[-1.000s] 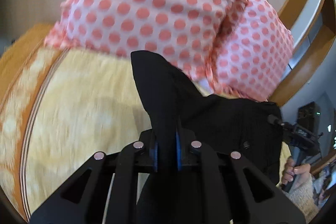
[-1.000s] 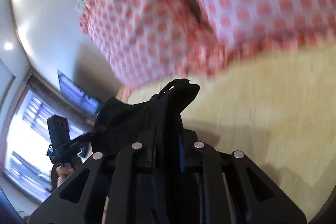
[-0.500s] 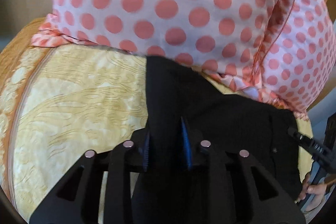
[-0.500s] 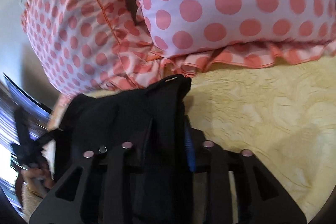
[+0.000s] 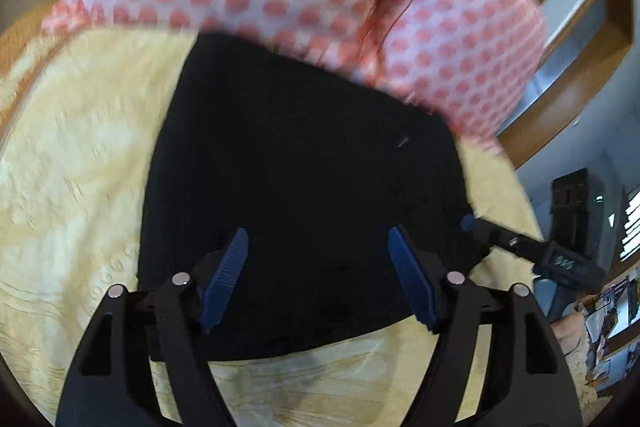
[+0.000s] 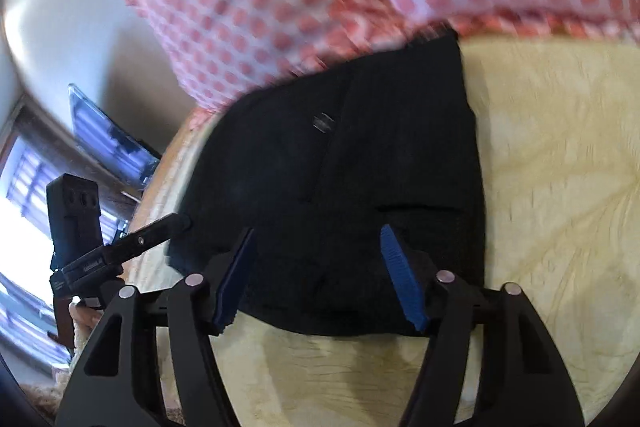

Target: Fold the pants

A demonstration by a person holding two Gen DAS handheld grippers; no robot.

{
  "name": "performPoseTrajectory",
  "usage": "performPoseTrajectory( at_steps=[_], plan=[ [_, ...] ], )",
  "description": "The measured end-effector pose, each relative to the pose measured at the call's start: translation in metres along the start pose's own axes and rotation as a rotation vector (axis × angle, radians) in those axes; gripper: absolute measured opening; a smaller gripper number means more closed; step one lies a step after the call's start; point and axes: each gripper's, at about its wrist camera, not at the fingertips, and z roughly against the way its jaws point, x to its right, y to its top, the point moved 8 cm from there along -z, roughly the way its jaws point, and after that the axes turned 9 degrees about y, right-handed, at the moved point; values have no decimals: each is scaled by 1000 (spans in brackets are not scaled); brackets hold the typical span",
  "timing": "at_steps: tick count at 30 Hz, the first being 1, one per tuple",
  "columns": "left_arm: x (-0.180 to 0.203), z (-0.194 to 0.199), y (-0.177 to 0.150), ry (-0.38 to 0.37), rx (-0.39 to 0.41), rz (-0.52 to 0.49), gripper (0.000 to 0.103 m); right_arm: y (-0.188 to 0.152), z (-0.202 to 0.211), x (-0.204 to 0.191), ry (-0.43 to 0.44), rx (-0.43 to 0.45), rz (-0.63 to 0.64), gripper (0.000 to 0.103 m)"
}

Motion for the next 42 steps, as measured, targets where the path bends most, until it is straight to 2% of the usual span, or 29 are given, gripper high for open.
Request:
performPoseTrajectory(
  at_steps=[2, 4, 5, 6, 8, 10, 11, 12, 13, 15, 16, 19, 23, 25, 34, 37, 42],
  plan=[
    [-6, -3, 5, -22, 41, 26, 73, 1, 2, 2, 24, 26, -18, 65],
    [-8, -2, 6, -23, 37, 57, 71, 1, 9, 0, 13, 43, -38, 65],
    [-10, 5, 4, -10, 55, 68, 72, 0, 13, -4, -10, 60, -27, 67],
    [-10, 15, 0, 10, 78, 53, 73, -3, 19, -11, -35, 82, 10, 75],
    [-6, 35, -12, 79, 141, -12, 86, -12, 31, -23, -74, 128, 85, 88],
    [-3, 53, -27, 150, 195, -76, 93, -28, 42, -35, -98, 168, 141, 92],
    [-2, 63, -38, 201, 224, -109, 99, -34, 44, -39, -108, 172, 152, 97],
    [-4, 69, -46, 245, 244, -126, 101, -45, 45, -44, -149, 175, 166, 102],
    [-5, 76, -57, 310, 272, -145, 101, -55, 46, -47, -191, 178, 171, 102],
    [-6, 84, -76, 387, 303, -174, 101, -72, 48, -53, -264, 195, 174, 102],
    [-6, 86, -84, 399, 310, -175, 101, -79, 50, -56, -278, 202, 179, 102],
    [-8, 86, -104, 377, 297, -142, 101, -98, 46, -64, -319, 212, 217, 102],
    [-10, 79, -119, 436, 289, -163, 101, -113, 36, -70, -421, 207, 283, 102],
    [-10, 76, -122, 439, 285, -164, 101, -120, 32, -72, -472, 205, 312, 102],
    [-12, 63, -134, 451, 247, -176, 101, -142, 18, -71, -514, 182, 311, 102],
    [-13, 65, -137, 451, 294, -174, 101, -149, 17, -72, -546, 204, 339, 102],
    [-12, 68, -142, 463, 358, -162, 101, -150, 18, -72, -538, 241, 343, 102]
  ],
)
